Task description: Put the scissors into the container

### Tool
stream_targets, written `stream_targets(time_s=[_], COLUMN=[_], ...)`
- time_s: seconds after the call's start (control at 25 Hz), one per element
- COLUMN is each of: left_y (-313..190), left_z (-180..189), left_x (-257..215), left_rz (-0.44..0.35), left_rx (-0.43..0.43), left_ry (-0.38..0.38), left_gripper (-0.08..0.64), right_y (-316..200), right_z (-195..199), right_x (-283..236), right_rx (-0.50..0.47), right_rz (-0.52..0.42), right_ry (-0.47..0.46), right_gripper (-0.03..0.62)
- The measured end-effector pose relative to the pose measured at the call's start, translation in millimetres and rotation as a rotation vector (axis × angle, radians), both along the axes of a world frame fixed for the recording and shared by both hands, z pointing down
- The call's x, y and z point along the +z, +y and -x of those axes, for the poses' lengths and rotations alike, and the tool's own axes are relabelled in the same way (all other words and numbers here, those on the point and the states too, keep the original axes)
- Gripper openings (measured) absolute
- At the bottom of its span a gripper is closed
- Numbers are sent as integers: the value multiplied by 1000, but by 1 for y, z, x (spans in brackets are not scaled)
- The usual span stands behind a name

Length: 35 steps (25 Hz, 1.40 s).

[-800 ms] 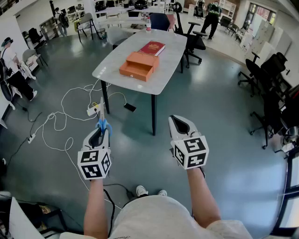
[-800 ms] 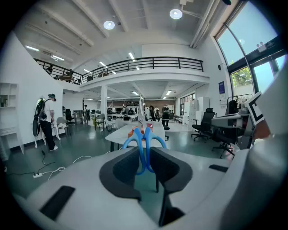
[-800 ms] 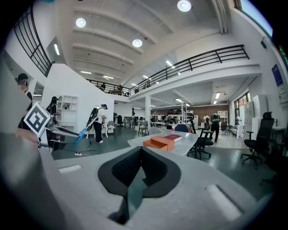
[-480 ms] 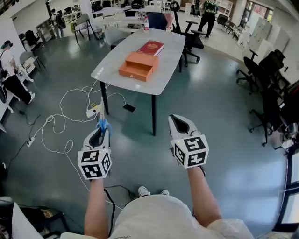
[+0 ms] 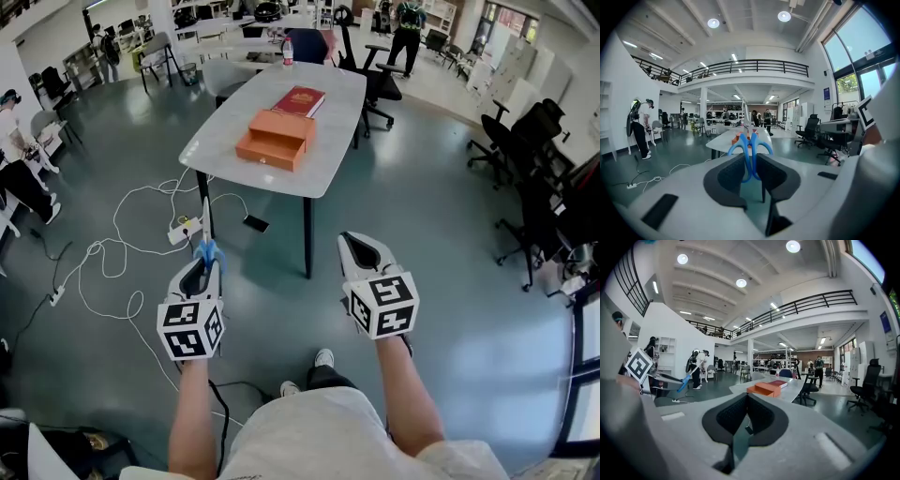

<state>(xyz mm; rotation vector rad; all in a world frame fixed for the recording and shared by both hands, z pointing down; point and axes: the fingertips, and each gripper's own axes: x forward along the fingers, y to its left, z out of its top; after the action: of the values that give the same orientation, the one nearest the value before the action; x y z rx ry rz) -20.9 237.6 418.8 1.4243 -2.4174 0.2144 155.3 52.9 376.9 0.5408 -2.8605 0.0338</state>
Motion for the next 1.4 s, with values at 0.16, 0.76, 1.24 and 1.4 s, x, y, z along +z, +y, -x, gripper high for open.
stream_targets(time_s=[0.16,0.76,1.24,1.4], left_y=[-8,-95,-182,-204], left_z=[12,80,130,143], left_x=[4,14,20,24], left_rz=[3,54,90,99], left_rx=[5,9,-9,-27], left_ry=[-2,-8,10,12], left_gripper=[77,77,77,77], right_y=[-8,-93,-188,-212], right_z=[13,89,146,162], right_x=[3,21,22,28], right_rx=[-2,-24,-48,-65], right_rz=[0,36,57,69], right_ry=[-1,0,8,11], right_gripper=[5,5,5,5])
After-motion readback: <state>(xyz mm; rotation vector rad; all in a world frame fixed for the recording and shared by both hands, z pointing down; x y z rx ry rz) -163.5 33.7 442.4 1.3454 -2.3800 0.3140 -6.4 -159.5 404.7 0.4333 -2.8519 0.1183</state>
